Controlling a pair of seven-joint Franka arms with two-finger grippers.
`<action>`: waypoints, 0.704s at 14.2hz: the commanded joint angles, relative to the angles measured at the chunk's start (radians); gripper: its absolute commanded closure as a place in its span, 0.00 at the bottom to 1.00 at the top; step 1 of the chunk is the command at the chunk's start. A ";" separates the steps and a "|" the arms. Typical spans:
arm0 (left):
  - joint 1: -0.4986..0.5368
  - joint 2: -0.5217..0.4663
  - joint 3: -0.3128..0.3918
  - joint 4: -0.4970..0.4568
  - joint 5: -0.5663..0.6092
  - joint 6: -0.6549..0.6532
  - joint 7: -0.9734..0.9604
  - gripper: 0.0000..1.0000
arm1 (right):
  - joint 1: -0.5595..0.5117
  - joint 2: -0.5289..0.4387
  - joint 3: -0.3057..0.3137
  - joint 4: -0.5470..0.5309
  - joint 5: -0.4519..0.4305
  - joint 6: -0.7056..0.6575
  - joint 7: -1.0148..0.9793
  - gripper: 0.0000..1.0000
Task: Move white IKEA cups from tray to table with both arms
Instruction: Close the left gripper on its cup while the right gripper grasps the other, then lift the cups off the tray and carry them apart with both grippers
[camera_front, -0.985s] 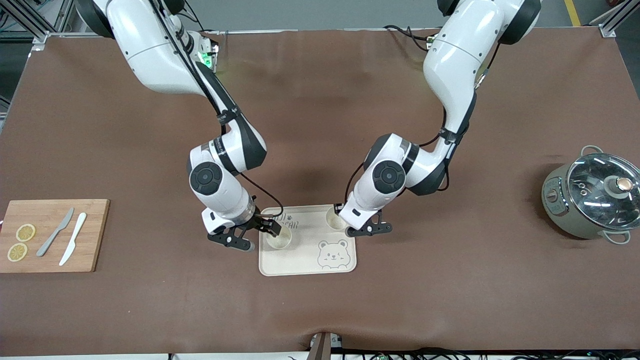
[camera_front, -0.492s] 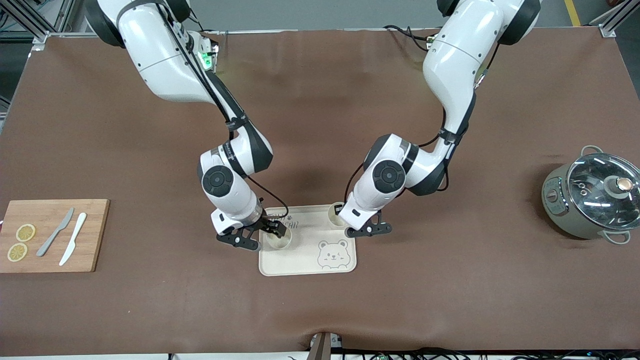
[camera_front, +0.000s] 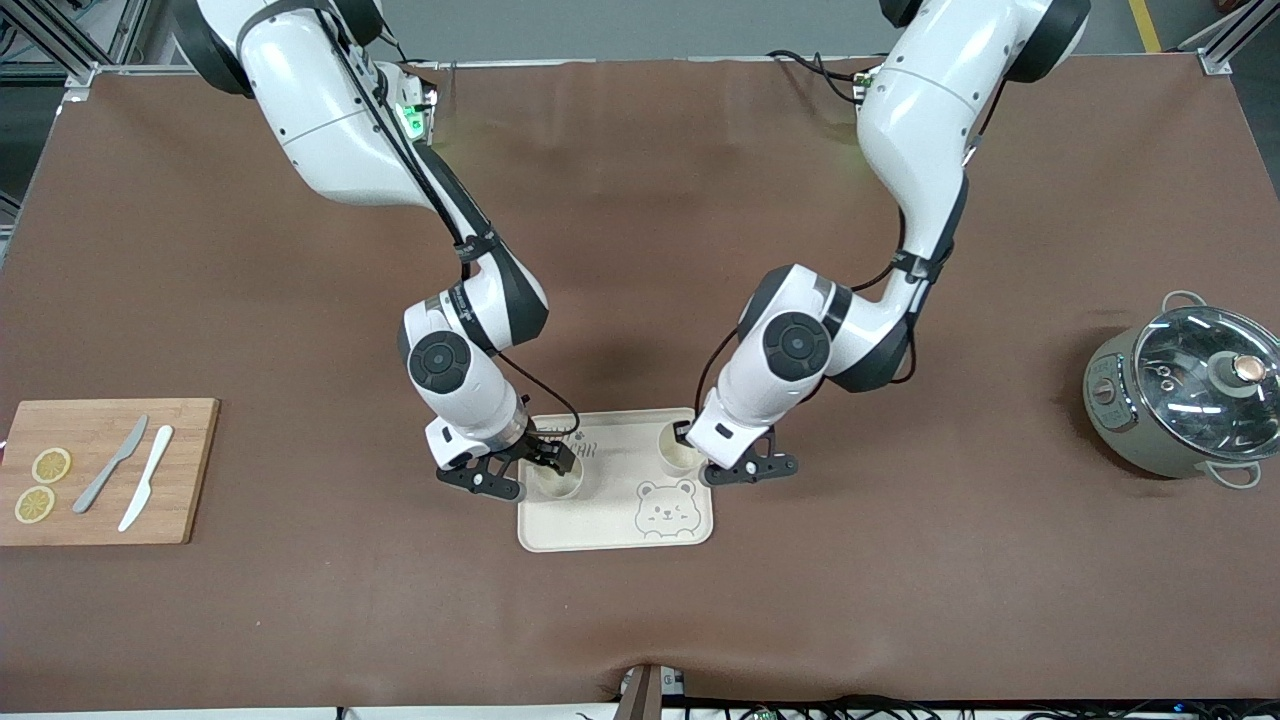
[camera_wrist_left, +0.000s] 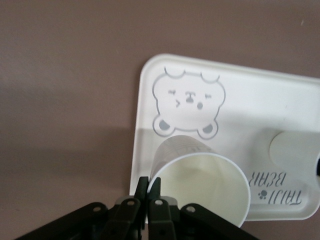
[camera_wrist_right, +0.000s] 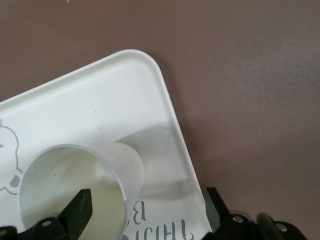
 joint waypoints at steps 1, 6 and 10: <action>0.015 -0.061 0.031 -0.015 0.056 -0.061 0.020 1.00 | 0.011 0.015 -0.010 0.033 -0.019 -0.006 0.031 0.27; 0.116 -0.066 0.036 0.024 0.068 -0.210 0.191 1.00 | 0.011 0.015 -0.010 0.034 -0.019 -0.009 0.030 0.54; 0.196 -0.064 0.048 0.024 0.071 -0.252 0.337 1.00 | 0.011 0.015 -0.010 0.034 -0.019 -0.009 0.030 0.84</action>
